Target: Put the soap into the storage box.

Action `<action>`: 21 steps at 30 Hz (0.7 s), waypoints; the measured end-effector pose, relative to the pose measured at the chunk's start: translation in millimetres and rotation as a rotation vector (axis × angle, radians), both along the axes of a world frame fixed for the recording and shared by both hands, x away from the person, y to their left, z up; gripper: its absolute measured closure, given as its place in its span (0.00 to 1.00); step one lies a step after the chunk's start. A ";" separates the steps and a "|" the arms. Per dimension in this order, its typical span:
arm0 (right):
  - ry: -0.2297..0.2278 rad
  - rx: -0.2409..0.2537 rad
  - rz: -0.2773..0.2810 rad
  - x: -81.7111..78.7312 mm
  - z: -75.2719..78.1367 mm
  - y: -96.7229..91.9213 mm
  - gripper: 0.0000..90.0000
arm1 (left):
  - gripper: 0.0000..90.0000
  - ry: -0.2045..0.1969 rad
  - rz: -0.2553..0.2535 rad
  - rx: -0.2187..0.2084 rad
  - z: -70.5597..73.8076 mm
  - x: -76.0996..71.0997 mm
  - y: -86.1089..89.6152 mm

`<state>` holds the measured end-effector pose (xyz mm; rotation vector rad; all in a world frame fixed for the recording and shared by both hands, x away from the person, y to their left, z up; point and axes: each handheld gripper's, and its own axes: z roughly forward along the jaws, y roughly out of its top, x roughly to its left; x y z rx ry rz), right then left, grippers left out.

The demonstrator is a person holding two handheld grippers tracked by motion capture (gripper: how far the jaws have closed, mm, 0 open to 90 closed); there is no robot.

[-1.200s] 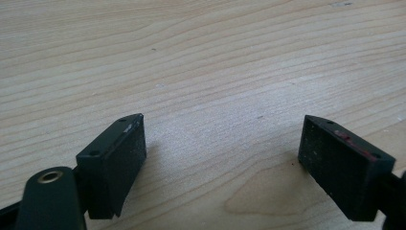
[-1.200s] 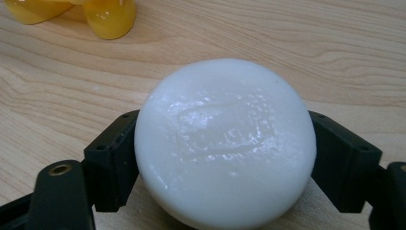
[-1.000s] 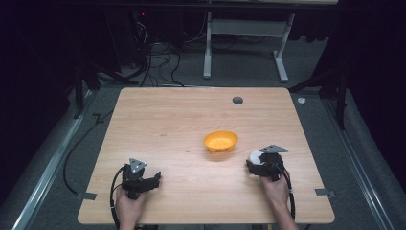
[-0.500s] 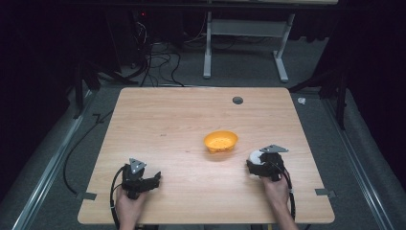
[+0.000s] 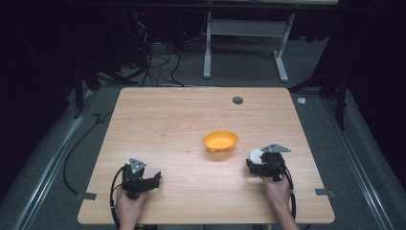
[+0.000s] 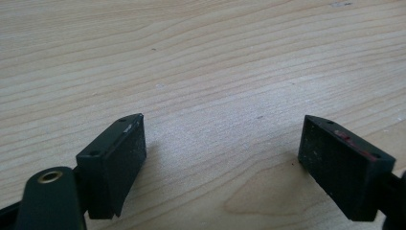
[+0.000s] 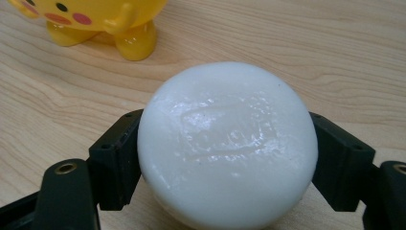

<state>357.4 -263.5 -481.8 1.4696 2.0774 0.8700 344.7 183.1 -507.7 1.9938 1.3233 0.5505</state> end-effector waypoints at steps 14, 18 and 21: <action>-0.015 0.010 0.025 -4.3 9.6 4.7 0.26 | 0.19 0.000 0.000 0.000 0.0 0.0 0.0; -0.019 0.023 0.036 -5.7 13.3 5.7 0.26 | 0.19 0.000 0.000 0.000 0.0 0.0 0.0; -0.025 0.017 0.045 -6.7 16.8 8.5 0.26 | 0.19 0.000 0.000 0.000 0.0 0.0 0.0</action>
